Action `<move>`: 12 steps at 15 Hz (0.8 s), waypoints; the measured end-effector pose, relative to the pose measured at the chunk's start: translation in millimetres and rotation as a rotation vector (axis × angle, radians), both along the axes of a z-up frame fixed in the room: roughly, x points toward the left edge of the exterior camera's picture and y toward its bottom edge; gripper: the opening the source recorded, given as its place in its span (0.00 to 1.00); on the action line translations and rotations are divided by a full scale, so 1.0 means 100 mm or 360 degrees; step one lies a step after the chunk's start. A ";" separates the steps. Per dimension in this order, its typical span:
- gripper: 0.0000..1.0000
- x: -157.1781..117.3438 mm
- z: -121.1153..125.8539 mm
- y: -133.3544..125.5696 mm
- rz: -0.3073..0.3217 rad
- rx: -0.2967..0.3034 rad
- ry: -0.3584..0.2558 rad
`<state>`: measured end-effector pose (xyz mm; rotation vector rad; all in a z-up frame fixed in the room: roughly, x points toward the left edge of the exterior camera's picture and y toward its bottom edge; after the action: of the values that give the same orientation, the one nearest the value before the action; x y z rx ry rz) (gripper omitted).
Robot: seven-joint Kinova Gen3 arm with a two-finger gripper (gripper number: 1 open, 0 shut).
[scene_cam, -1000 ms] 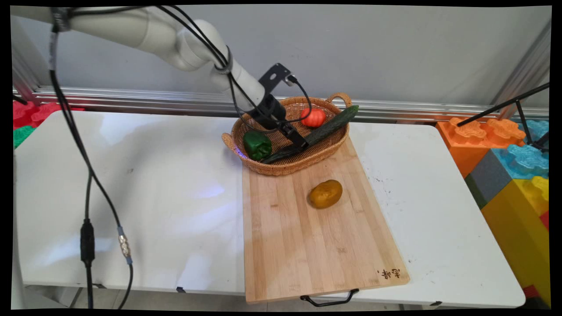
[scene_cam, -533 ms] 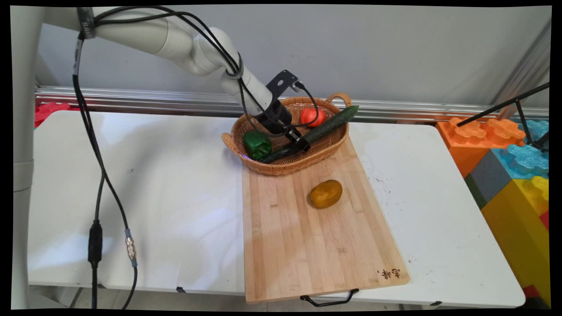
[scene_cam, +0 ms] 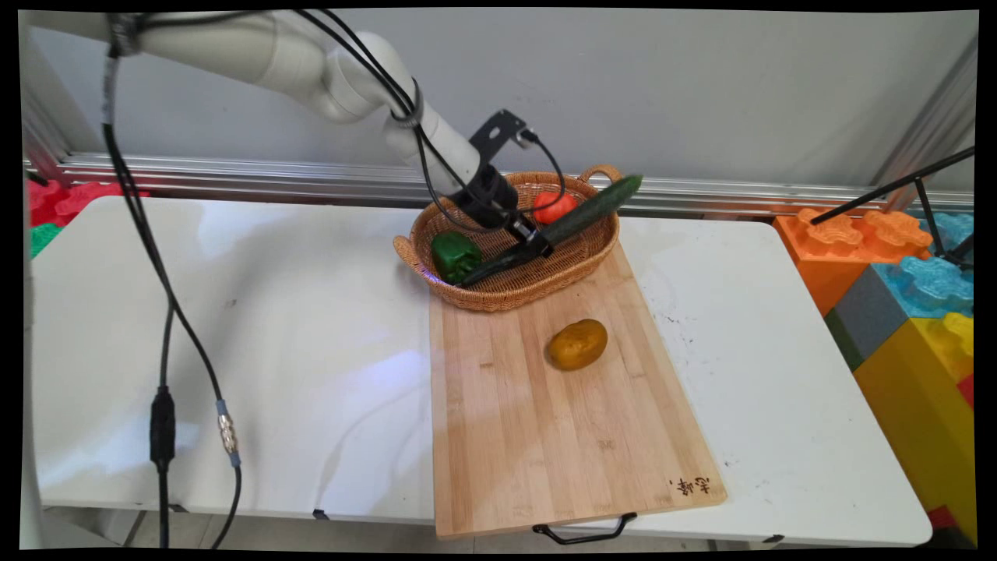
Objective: Place the picked object on the cutting board
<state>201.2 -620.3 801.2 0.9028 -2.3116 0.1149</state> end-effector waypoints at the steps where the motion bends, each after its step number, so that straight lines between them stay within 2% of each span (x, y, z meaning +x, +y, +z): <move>1: 0.00 0.01 0.11 0.05 -0.0002 -0.0011 0.0017; 8: 0.00 -0.08 0.80 0.34 -0.0066 -0.0138 0.0022; 10: 0.00 -0.17 1.01 0.49 -0.0112 -0.0174 0.0023; 12: 0.00 -0.23 1.17 0.71 -0.0164 -0.0158 0.0006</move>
<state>177.7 -549.5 917.9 0.7324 -2.3219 0.1819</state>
